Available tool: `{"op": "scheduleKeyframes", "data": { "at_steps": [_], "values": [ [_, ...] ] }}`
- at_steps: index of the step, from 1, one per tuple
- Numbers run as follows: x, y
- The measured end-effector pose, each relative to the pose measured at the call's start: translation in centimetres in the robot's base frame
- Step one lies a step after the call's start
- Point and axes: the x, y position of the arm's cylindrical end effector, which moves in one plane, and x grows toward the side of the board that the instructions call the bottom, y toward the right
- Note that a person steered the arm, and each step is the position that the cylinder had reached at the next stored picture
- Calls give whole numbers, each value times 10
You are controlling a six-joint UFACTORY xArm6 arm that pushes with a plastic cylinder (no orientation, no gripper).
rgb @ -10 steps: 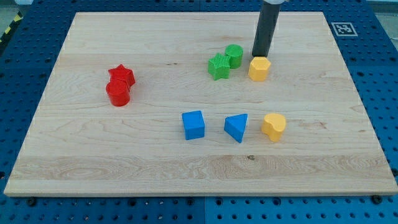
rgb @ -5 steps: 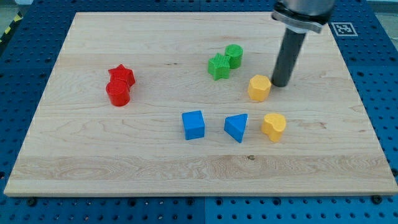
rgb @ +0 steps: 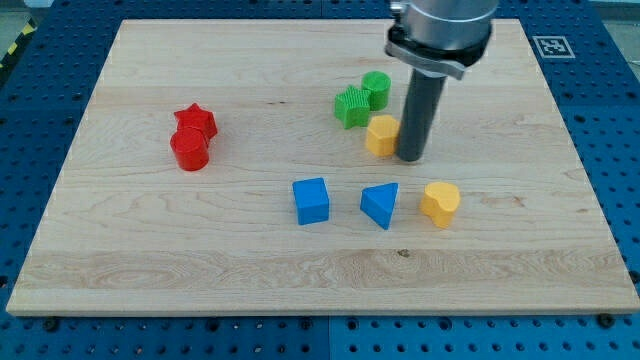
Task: Move the yellow hexagon to the bottom of the green star
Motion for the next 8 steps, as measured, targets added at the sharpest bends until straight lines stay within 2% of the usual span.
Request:
{"op": "scheduleKeyframes", "data": {
  "at_steps": [1, 3, 4, 8],
  "values": [
    [-10, -15],
    [-15, 30],
    [-15, 24],
    [-19, -45]
  ]
}}
